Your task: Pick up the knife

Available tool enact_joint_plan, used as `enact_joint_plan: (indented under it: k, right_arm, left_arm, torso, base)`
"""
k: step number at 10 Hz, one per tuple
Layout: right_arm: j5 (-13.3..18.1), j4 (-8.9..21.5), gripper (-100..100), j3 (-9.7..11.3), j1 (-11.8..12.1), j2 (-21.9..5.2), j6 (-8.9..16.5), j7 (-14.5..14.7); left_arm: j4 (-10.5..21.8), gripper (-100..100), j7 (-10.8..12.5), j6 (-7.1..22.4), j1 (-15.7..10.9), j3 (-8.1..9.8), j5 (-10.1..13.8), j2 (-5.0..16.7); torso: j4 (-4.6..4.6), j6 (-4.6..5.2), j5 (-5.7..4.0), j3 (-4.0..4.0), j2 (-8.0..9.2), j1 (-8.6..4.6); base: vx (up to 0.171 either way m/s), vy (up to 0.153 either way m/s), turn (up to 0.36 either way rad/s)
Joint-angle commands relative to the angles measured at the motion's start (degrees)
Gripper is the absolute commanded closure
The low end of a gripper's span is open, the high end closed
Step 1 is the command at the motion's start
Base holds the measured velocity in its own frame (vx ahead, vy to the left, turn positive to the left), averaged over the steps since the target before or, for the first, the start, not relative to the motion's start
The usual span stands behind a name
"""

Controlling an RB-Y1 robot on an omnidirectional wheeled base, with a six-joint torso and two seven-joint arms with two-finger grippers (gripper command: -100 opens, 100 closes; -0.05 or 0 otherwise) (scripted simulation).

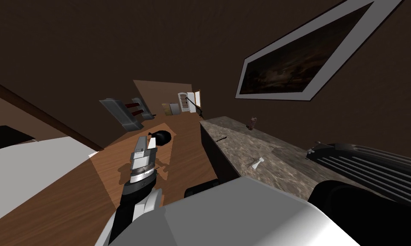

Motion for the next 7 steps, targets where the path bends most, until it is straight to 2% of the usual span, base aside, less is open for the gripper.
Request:
enact_joint_plan:
  k: [1, 3, 6, 7]
  right_arm:
    - [1.6, 0.6, 100, 0.6, -0.7, -0.6, -0.7, -2.0]
    - [2.6, 1.0, 100, 1.0, -1.1, -0.9, -1.1, -3.0]
    - [5.5, 2.2, 100, 2.1, -2.3, -1.8, -2.1, -6.3]
    - [4.6, 1.8, 100, 1.8, -1.8, -1.7, -1.8, -5.2]
  left_arm:
    - [0.0, 0, 0.0, 0.0, 0.0, 0.0, 0.0, 0.0]
    - [0.0, 0, 0.0, 0.0, 0.0, 0.0, 0.0, 0.0]
    - [0.0, 0, 0.0, 0.0, 0.0, 0.0, 0.0, 0.0]
    - [0.0, 0, 0.0, 0.0, 0.0, 0.0, 0.0, 0.0]
  torso:
    - [0.0, 0.0, 0.0, 0.0, 0.0, 0.0]
    - [0.0, -0.01, -0.01, 0.0, -0.01, -0.03]
    - [0.0, -0.01, -0.03, 0.0, 0.0, -0.1]
    - [0.0, 0.0, -0.03, 0.0, -0.01, -0.08]
  base:
    - [0.003, 0.041, -0.038]
    - [0.006, 0.023, -0.027]
    - [0.006, 0.02, -0.041]
    - [0.004, 0.012, -0.011]
